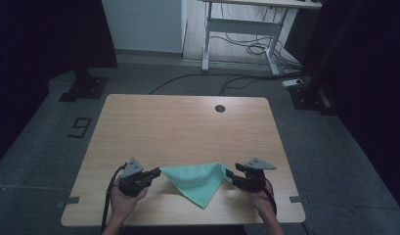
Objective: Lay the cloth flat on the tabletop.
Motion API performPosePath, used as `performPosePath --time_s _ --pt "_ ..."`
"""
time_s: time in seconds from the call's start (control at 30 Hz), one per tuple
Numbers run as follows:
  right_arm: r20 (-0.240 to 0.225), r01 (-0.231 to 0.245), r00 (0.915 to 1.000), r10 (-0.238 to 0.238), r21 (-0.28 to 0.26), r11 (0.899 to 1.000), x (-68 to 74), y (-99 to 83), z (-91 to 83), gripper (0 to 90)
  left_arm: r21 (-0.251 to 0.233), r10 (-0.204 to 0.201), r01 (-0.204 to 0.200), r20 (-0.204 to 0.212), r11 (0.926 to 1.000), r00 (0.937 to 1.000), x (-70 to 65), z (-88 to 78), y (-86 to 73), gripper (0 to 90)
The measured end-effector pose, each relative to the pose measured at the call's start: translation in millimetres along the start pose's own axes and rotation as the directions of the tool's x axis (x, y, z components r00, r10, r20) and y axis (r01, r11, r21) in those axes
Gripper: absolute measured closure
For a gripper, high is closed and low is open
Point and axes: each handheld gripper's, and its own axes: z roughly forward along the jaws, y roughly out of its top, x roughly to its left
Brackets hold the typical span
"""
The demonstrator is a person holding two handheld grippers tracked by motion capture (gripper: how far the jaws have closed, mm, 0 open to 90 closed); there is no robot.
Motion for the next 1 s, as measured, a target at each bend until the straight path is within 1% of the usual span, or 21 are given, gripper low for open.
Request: performPosePath --time_s 0.03,0.07,0.13,0.2,0.27,0.37,0.43,0.5,0.57,0.6,0.63,0.77,0.83,0.9,1.0 --pt "-0.04 0.019 0.999 -0.02 -0.042 0.999 6.3 5.9 -12.2 52.0 0.004 0.0 0.0 -0.005 1.0 1.0 0.6 0.9 -0.4 89.9" --pt "-0.066 0.029 0.9973 -0.032 -0.047 0.998 10.0 7.3 -15.1 53.3 0.008 0.002 -0.002 -0.008 1.0 1.0 0.6 1.3 -0.4 89.9" --pt "-0.131 0.057 0.9894 -0.063 -0.052 0.997 21.8 9.0 -18.4 54.4 0.01 0.001 -0.001 -0.009 1.0 1.0 0.5 2.2 -0.5 89.9" --pt "-0.193 0.079 0.9776 -0.084 -0.033 0.996 34.5 7.5 -16.1 54.7 0.012 0.0 0.0 -0.009 0.9999 1.0 0.5 2.7 -0.5 89.9" --pt "-0.24 0.106 0.9652 -0.103 -0.001 0.994 48.5 1.4 -8.9 54.8 0.016 -0.001 0.001 -0.01 0.9999 1.0 0.7 3.3 -0.8 89.9" --pt "-0.284 0.136 0.9514 -0.118 0.044 0.99 61.4 -9.8 1.8 54.7 0.019 -0.004 0.004 -0.011 0.9998 0.9999 1.4 4.0 -1.1 89.9" --pt "-0.304 0.16 0.9439 -0.13 0.076 0.984 69.0 -17.3 8.9 54.5 0.021 -0.003 0.003 -0.014 0.9998 0.9999 1.7 4.6 -1.0 89.9" --pt "-0.329 0.187 0.9329 -0.146 0.099 0.977 76.5 -23.4 14.2 53.5 0.022 -0.004 0.004 -0.015 0.9997 0.9999 2.0 5.0 -1.1 89.9" --pt "-0.344 0.204 0.9264 -0.153 0.116 0.972 83.1 -27.8 18.9 52.9 0.023 -0.005 0.005 -0.017 0.9997 0.9998 2.4 5.2 -1.3 89.9" --pt "-0.344 0.204 0.9264 -0.153 0.116 0.972 83.1 -27.8 18.9 52.9 0.023 -0.005 0.005 -0.017 0.9997 0.9998 2.4 5.2 -1.3 89.9" --pt "-0.352 0.221 0.922 -0.162 0.136 0.966 87.6 -32.0 22.9 51.6 0.025 -0.008 0.009 -0.019 0.9997 0.9998 2.8 5.1 -1.7 89.9" --pt "-0.35 0.247 0.9193 -0.181 0.155 0.957 91.5 -36.6 25.9 49.3 0.027 -0.013 0.014 -0.019 0.9995 0.9997 3.3 6.1 -3.4 89.9" --pt "-0.341 0.262 0.9188 -0.198 0.153 0.953 93.3 -38.0 26.1 49.7 0.026 -0.016 0.017 -0.019 0.9995 0.9997 3.8 6.5 -4.0 89.9" --pt "-0.321 0.298 0.917 -0.237 0.155 0.942 95.5 -38.2 25.0 52.6 0.027 -0.016 0.017 -0.019 0.9995 0.9997 3.8 6.4 -4.4 89.9" --pt "-0.29 0.323 0.9182 -0.27 0.154 0.934 97.2 -38.5 24.2 60.7 0.026 -0.016 0.017 -0.021 0.9995 0.9997 3.7 5.7 -5.0 89.9"
